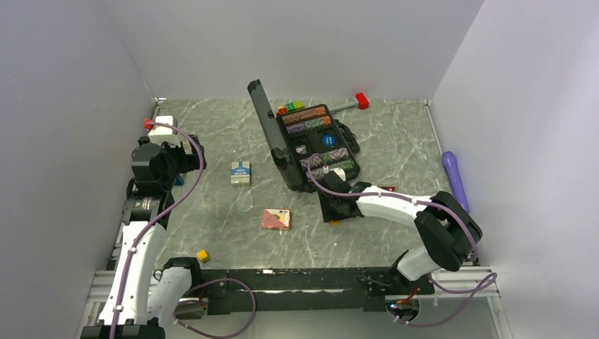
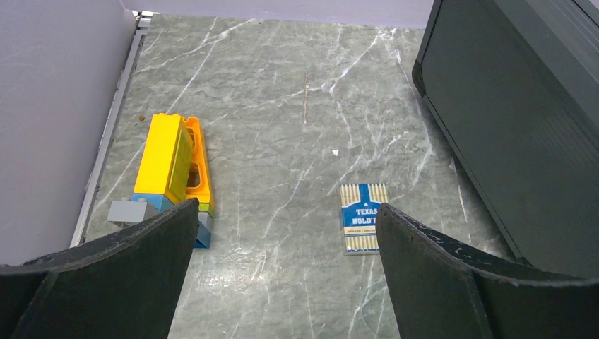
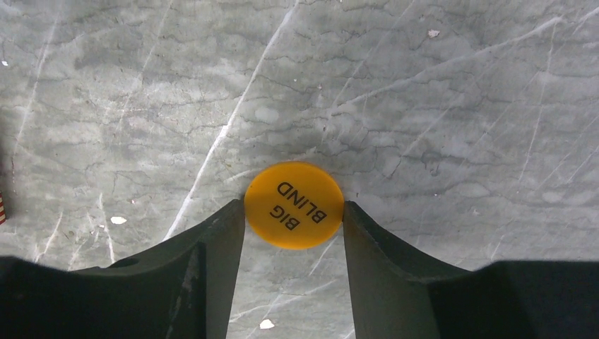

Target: Pack up texas hold em set

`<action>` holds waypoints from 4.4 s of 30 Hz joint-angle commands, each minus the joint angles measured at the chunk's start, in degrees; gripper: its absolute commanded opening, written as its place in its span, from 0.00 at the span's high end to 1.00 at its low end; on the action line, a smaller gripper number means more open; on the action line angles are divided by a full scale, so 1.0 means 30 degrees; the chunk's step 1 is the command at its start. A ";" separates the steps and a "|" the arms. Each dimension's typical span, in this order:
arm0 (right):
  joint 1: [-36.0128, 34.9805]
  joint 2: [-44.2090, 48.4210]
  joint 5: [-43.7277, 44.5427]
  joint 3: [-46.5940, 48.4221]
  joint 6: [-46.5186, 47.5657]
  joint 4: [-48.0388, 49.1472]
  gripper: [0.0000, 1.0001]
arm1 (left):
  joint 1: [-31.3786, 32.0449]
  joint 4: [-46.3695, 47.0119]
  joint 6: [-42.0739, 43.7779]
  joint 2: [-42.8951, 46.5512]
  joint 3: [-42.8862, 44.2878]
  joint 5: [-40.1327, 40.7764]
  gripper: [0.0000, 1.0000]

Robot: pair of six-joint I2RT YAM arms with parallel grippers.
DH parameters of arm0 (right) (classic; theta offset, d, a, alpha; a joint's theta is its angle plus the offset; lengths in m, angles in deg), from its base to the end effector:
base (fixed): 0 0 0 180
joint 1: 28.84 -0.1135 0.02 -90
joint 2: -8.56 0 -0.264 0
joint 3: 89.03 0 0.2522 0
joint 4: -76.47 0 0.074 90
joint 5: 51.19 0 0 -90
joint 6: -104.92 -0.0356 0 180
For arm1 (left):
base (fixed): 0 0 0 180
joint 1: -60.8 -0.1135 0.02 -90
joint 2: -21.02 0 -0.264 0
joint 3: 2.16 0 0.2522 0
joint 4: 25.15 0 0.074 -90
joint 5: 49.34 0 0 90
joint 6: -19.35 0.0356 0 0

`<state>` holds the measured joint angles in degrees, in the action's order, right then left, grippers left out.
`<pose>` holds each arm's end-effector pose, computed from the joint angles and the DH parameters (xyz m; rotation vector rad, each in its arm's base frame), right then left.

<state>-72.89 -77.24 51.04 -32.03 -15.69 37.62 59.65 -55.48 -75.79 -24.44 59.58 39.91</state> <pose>0.1943 0.1775 0.1547 -0.2595 2.6908 0.0935 0.1832 0.0032 0.3458 -0.0904 1.8142 -0.0612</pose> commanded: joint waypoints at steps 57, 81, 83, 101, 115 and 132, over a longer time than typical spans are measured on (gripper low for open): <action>0.4225 -1.2976 -0.2171 2.1497 0.5524 -0.3254 0.58 | -0.0030 0.0747 0.0134 0.0210 0.0030 0.0165 0.01; 0.3903 -1.5842 -0.2458 2.3186 0.5428 -0.4336 0.58 | -0.0050 0.0721 0.0163 0.0005 0.0055 0.0193 0.01; 0.3903 -1.5794 -0.2382 2.2984 0.5377 -0.4411 0.57 | -0.0044 0.0750 0.0165 0.0004 0.0056 0.0185 0.01; 0.3903 -1.5170 -0.2539 2.4425 0.6141 -0.4970 0.28 | -0.0043 0.0718 0.0193 -0.0088 0.0031 0.0193 0.01; 0.3903 -1.2530 -0.2678 2.2772 0.5847 -0.3800 0.37 | -0.0054 0.0718 0.0222 -0.0172 0.0030 0.0193 0.01; 0.3903 -1.2408 -0.3109 2.0308 0.4784 -0.3094 0.63 | -0.0044 0.0736 0.0222 -0.0230 -0.0003 0.0193 0.01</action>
<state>-61.13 -115.07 42.82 29.76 0.25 26.72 59.65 -55.48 -75.77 -25.00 59.58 40.12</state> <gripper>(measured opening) 0.390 0.994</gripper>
